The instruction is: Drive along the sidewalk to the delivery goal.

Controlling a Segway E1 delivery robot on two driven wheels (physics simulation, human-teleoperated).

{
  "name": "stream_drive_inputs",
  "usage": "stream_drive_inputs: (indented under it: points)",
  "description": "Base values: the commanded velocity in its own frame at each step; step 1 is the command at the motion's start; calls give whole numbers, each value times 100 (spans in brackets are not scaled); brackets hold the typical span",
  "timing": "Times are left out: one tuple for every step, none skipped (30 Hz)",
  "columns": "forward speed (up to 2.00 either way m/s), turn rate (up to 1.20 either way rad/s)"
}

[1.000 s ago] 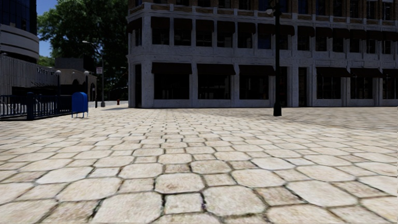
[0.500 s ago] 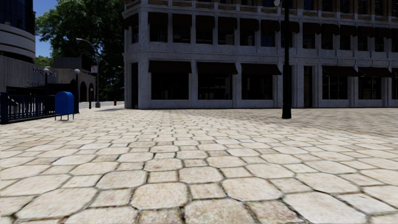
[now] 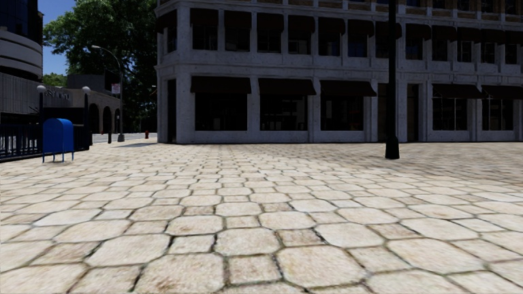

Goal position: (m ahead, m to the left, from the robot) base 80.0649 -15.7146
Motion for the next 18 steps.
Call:
stream_drive_inputs:
  points:
    - [200, 0]
    - [200, 0]
    - [200, 0]
    - [200, 0]
    - [200, 0]
    - [200, 0]
    - [200, 0]
    - [200, 0]
    - [200, 0]
    - [200, 0]
    - [200, 0]
    - [200, 0]
    - [200, 0]
    - [200, 0]
    - [200, 0]
    - [200, 0]
    - [200, 0]
    - [200, 0]
